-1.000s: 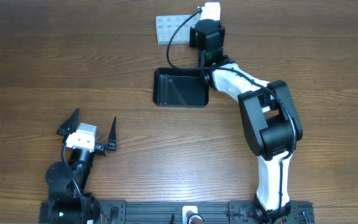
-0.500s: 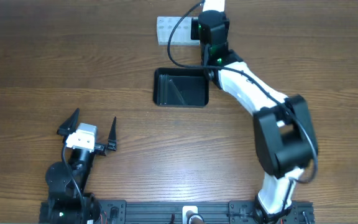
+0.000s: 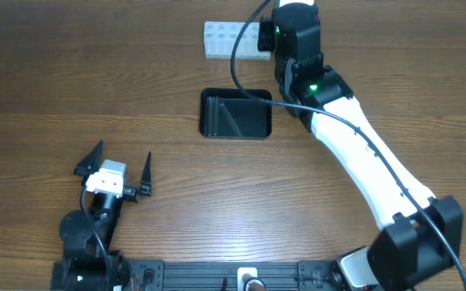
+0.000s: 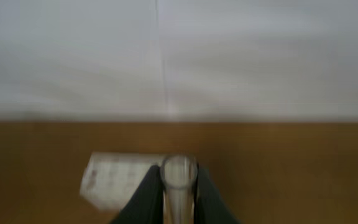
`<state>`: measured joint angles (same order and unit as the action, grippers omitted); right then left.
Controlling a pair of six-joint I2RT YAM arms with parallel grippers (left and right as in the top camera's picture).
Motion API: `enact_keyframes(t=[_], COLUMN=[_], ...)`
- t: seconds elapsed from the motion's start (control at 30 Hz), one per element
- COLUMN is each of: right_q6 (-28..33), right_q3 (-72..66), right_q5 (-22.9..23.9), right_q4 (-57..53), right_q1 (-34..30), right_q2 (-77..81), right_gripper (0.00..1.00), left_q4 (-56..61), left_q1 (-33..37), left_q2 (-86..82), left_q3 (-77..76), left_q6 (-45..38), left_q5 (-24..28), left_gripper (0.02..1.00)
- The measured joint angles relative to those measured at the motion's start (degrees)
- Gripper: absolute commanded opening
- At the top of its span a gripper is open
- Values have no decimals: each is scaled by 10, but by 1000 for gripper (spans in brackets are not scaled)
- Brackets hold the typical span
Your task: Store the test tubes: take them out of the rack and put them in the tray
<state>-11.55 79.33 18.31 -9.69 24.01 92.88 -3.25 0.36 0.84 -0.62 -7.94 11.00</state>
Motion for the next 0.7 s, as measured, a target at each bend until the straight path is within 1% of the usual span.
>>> enact_keyframes(t=[0.03, 0.2, 0.27, 0.33, 0.57, 0.7], right_q6=[-10, -63, -79, -89, -118, -126], right_q3=[0, 2, 2, 2, 2, 2], right_q5=[-10, -90, -114, -133, -179, -196], right_q4=[-35, -202, -238, -242, -210, -190], right_q1=[2, 5, 5, 5, 7, 9], right_q2=[-8, -20, -13, 1, 101, 151], right_gripper=[88, 84, 86, 102, 102, 126], left_q4=[0, 0, 0, 0, 0, 0], left_q1=[0, 0, 0, 0, 0, 0], left_q2=[0, 0, 0, 0, 0, 0], left_q3=[0, 0, 0, 0, 0, 0], left_q6=[0, 0, 0, 0, 0, 0], left_q5=[0, 0, 0, 0, 0, 0], left_gripper=[1000, 998, 1000, 1000, 1000, 1000])
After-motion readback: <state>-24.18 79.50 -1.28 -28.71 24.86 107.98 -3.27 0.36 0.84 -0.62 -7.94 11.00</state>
